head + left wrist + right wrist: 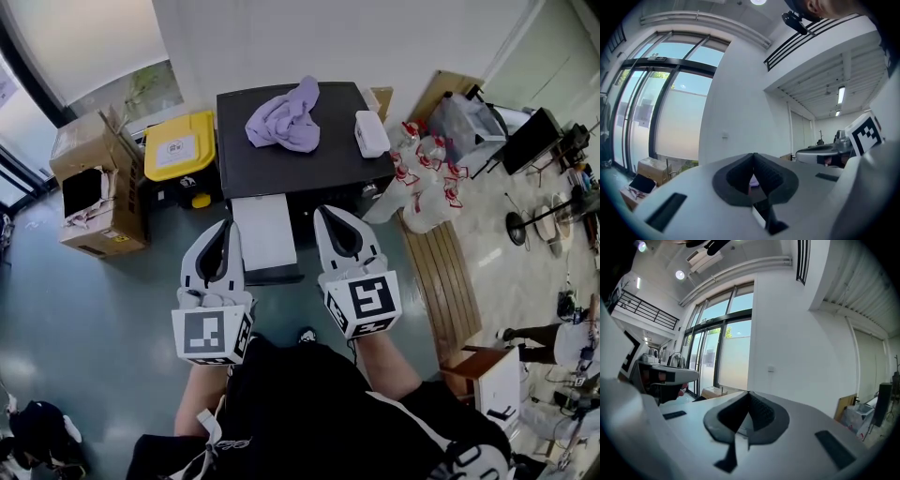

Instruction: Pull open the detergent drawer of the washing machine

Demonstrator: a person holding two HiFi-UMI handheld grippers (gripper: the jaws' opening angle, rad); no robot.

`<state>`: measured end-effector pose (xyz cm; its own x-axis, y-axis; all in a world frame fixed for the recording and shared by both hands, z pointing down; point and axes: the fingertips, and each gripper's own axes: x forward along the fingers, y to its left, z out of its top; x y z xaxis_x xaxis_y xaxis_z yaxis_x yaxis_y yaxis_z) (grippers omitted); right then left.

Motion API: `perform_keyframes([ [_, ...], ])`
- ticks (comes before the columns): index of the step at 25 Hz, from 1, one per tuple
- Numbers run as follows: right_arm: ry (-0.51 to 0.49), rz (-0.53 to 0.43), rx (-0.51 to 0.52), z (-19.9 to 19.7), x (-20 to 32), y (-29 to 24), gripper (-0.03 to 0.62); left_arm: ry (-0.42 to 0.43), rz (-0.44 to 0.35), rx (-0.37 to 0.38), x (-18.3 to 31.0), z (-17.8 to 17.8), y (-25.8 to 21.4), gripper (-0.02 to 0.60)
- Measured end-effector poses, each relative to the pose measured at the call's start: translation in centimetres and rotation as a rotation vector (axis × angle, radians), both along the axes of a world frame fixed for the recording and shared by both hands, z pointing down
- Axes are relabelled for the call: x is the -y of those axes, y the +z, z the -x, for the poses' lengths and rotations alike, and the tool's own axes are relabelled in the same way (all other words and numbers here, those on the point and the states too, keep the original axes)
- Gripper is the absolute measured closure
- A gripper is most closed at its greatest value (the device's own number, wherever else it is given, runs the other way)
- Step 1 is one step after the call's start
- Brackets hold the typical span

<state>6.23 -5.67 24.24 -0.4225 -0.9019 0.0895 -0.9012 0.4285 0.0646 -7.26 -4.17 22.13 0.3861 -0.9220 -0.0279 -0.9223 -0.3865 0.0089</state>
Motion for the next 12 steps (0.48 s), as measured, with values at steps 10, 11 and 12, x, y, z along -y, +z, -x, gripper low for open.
perform_keyframes([
  [10,0.003,-0.006,-0.016,0.3,-0.7,0.3,0.585,-0.045,0.021,0.017,-1.0,1.5,0.4,0.559],
  [11,0.002,-0.006,-0.016,0.4,-0.8,0.3,0.585,-0.041,0.017,0.018,-1.2,1.4,0.3,0.56],
  [12,0.001,-0.007,-0.016,0.5,-0.9,0.3,0.586,-0.036,0.011,0.016,-1.3,1.3,0.2,0.56],
])
